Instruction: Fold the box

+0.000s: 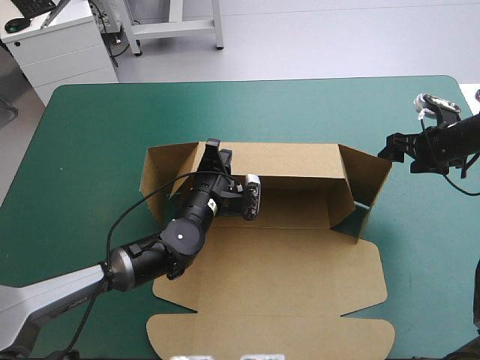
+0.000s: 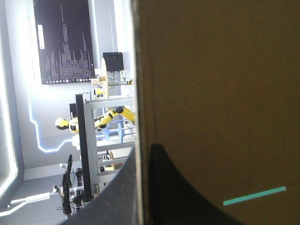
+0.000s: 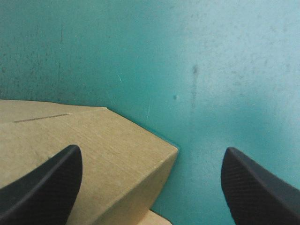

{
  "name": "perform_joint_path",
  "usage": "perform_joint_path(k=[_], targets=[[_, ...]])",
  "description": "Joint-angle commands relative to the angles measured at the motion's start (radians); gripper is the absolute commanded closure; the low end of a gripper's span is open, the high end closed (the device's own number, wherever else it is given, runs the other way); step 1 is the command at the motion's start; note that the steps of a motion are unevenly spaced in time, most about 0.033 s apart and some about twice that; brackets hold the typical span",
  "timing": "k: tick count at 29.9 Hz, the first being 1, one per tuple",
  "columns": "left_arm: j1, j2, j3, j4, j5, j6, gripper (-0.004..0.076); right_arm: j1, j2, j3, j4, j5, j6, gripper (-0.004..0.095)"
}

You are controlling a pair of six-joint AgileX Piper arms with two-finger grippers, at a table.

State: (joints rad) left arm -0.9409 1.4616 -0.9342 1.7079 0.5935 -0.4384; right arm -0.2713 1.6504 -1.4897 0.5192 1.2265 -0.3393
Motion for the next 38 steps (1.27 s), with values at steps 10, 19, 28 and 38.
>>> perform_joint_path(k=[10, 19, 28, 38], targets=[[-0.006, 0.005, -0.026, 0.093, 0.101, -0.02, 0.0734, -0.016, -0.23, 0.302, 0.205, -0.196, -0.223, 0.0171], [-0.006, 0.005, -0.026, 0.093, 0.101, -0.02, 0.0734, -0.014, -0.326, 0.449, 0.31, -0.196, -0.529, 0.0171], [-0.006, 0.005, -0.026, 0.093, 0.103, -0.02, 0.0734, 0.132, -0.34, 0.495, 0.321, -0.141, -0.757, 0.0171], [-0.006, 0.005, -0.026, 0.093, 0.105, -0.02, 0.0734, 0.214, -0.34, 0.519, 0.31, -0.239, -0.725, 0.0171]])
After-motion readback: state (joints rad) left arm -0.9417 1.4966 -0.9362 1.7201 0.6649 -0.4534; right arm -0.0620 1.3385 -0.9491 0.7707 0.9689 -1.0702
